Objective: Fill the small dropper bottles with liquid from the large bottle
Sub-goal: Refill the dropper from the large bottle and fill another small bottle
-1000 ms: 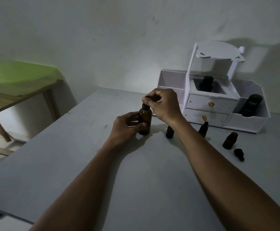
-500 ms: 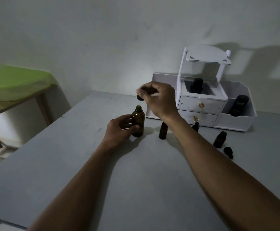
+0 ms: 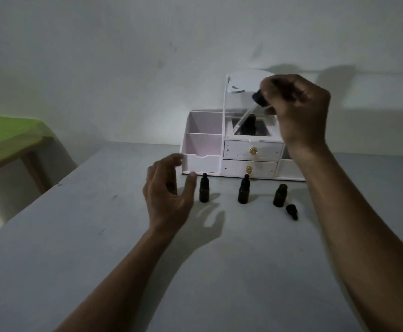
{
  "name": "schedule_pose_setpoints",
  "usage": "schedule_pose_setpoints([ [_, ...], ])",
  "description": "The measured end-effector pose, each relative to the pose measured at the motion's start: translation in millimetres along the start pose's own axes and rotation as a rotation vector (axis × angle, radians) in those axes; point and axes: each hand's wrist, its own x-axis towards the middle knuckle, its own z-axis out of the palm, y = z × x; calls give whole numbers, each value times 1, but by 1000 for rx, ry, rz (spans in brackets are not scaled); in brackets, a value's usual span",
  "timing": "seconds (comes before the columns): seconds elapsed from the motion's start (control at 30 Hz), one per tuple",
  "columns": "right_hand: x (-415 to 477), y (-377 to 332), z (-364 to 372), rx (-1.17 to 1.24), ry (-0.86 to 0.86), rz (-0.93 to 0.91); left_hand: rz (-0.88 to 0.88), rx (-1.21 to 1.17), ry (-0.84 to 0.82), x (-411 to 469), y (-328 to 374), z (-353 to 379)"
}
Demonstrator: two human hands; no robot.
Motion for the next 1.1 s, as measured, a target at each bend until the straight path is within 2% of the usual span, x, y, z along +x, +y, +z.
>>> schedule_pose_setpoints([
  [0.1,8,10,-41,-86,-49,117,-31,-157,-131,-13,29,27],
  [0.17,11,20,-67,-142,-82,197,-102,-231,-281,-23,46,49],
  [0.27,13,35,-93,-188,-120,276,-253,-269,-471,-36,61,82],
  [0.43,13,59,-114,-234,-172,357,-423,-195,-661,-50,63,131],
  [0.6,9,76,-119,-243,-185,434,-462,-173,-674,-55,58,151],
  [0.77,6,77,-116,-297,-243,450,-465,-161,-704,-56,55,157],
  [1.1,-2,74,-112,-329,-315,441,-477,-190,-661,-59,59,157],
])
